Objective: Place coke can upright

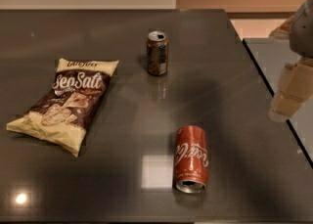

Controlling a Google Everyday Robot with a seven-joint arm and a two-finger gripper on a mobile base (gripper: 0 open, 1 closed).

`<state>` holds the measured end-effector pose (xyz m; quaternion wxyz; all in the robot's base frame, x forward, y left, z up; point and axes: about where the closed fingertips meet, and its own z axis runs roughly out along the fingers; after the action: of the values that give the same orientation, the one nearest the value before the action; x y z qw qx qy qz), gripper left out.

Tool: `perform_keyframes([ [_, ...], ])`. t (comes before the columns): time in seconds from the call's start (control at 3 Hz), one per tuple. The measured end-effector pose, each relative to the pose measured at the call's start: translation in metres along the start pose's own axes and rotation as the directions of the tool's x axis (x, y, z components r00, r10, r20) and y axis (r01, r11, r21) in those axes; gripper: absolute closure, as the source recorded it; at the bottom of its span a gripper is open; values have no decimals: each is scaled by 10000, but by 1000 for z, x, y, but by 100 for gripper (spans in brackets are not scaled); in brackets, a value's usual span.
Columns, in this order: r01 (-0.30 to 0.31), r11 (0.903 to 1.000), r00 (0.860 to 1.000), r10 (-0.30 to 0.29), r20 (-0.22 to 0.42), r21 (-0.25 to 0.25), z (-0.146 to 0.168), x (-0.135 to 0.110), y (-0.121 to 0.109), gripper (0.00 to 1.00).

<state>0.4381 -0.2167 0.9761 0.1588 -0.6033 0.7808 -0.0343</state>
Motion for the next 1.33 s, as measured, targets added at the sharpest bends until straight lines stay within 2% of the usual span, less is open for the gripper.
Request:
perform_keyframes([
  [1.0,233,9997,9997,-233,-29,9,-2,-5,-2,0],
  [1.33,1189,9928,9929,-1188,77,-124,1,-18,-1,0],
])
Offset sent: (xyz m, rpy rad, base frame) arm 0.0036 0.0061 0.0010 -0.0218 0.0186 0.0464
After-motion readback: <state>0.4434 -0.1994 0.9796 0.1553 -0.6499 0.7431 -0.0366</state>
